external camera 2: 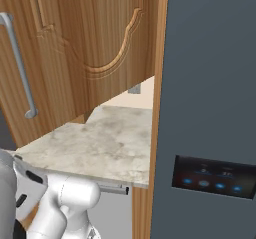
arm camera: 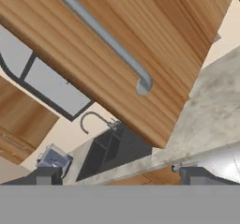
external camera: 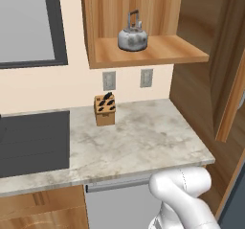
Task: Open the cabinet, pick the kettle from the cabinet, and place it in the sink.
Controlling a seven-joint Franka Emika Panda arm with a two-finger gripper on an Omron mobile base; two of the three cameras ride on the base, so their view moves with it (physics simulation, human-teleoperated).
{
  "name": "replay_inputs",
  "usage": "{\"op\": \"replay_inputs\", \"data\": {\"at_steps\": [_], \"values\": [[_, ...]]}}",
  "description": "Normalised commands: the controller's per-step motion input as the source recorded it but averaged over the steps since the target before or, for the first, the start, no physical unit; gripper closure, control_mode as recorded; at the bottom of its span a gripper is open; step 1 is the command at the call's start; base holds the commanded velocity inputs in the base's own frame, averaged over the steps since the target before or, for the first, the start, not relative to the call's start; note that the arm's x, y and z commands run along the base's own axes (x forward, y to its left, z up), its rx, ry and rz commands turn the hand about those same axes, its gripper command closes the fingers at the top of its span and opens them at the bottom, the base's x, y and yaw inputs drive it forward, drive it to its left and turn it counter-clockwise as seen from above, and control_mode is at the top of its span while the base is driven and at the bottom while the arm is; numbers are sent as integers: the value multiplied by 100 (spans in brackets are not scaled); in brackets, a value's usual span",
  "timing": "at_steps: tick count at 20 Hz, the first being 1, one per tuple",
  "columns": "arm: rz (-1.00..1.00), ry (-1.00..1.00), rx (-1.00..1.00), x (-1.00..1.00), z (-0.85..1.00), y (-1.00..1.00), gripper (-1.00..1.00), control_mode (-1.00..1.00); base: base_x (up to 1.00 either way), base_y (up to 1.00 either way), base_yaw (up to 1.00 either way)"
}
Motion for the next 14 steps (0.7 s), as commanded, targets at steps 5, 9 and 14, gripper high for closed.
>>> {"op": "replay_inputs", "data": {"at_steps": [5, 9, 14], "values": [[0, 14, 5, -16, -1, 25, -100, -100, 0, 0, 0], [-4, 5, 7, -13, -4, 30, -100, -100, 0, 0, 0], [-7, 0, 4, -2, -9, 36, -100, -100, 0, 0, 0]]}}
